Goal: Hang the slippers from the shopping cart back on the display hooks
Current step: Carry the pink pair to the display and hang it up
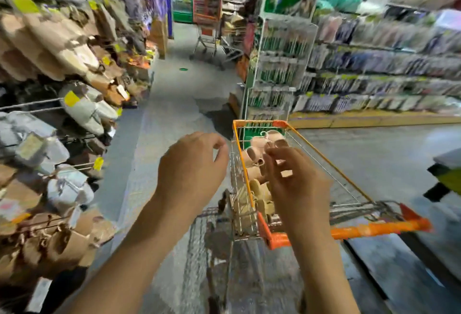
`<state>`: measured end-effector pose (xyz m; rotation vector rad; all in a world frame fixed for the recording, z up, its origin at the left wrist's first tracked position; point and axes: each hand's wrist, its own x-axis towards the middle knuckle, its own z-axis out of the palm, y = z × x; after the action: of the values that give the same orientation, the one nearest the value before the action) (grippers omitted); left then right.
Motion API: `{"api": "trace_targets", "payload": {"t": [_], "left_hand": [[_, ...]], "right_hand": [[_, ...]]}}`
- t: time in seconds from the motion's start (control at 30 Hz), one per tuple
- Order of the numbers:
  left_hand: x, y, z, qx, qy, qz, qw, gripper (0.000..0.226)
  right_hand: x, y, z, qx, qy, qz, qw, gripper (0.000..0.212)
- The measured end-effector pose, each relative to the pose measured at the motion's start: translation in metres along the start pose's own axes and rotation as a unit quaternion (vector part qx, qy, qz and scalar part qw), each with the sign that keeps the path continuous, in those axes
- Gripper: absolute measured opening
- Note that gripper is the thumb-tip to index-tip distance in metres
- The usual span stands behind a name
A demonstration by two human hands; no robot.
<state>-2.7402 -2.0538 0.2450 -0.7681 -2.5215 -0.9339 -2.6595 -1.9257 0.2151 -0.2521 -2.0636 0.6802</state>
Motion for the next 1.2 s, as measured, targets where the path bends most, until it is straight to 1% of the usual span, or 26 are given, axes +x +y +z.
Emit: {"api": "trace_targets", "payload": {"t": [0.13,0.27,0.33,0.4,0.5,0.6,0.67,0.73,0.8,0.9,1.03,1.2], "left_hand": [[0.047,0.001,0.042,-0.031,-0.031,0.032,0.999,0.023],[0.097,-0.009,0.093,-0.060,-0.071,0.057,0.994,0.023],[0.125,-0.016,0.119,-0.066,-0.092,0.082,0.990,0.024],[0.156,-0.021,0.145,-0.078,-0.113,0.115,0.984,0.024],[0.200,-0.023,0.182,-0.100,-0.163,0.175,0.966,0.024],[0.237,-0.025,0.225,-0.119,-0.194,0.231,0.946,0.025],[0.257,-0.025,0.256,-0.108,-0.212,0.251,0.938,0.028],[0.273,-0.026,0.288,-0.099,-0.236,0.258,0.932,0.025],[0.286,-0.030,0.318,-0.113,-0.252,0.261,0.925,0.019],[0.298,-0.036,0.365,-0.113,-0.253,0.277,0.920,0.017],[0.305,-0.034,0.423,-0.106,-0.266,0.293,0.912,0.017],[0.305,-0.018,0.476,-0.109,-0.350,0.278,0.888,0.024]], "right_hand": [[0.019,0.040,0.006,-0.076,0.056,0.035,0.995,0.017],[0.039,0.076,0.023,-0.133,0.090,0.091,0.983,0.011],[0.054,0.095,0.030,-0.173,0.130,0.117,0.969,0.011],[0.068,0.114,0.034,-0.215,0.179,0.148,0.949,0.009],[0.078,0.141,0.038,-0.282,0.241,0.211,0.904,0.005],[0.078,0.167,0.050,-0.324,0.259,0.274,0.868,0.005],[0.075,0.185,0.062,-0.356,0.268,0.304,0.842,0.006],[0.072,0.203,0.077,-0.364,0.288,0.328,0.823,0.008],[0.069,0.223,0.092,-0.374,0.304,0.343,0.806,0.009],[0.065,0.262,0.114,-0.401,0.311,0.369,0.779,0.009],[0.079,0.309,0.138,-0.373,0.341,0.405,0.762,0.010],[0.090,0.354,0.156,-0.360,0.371,0.456,0.725,0.012]]}}
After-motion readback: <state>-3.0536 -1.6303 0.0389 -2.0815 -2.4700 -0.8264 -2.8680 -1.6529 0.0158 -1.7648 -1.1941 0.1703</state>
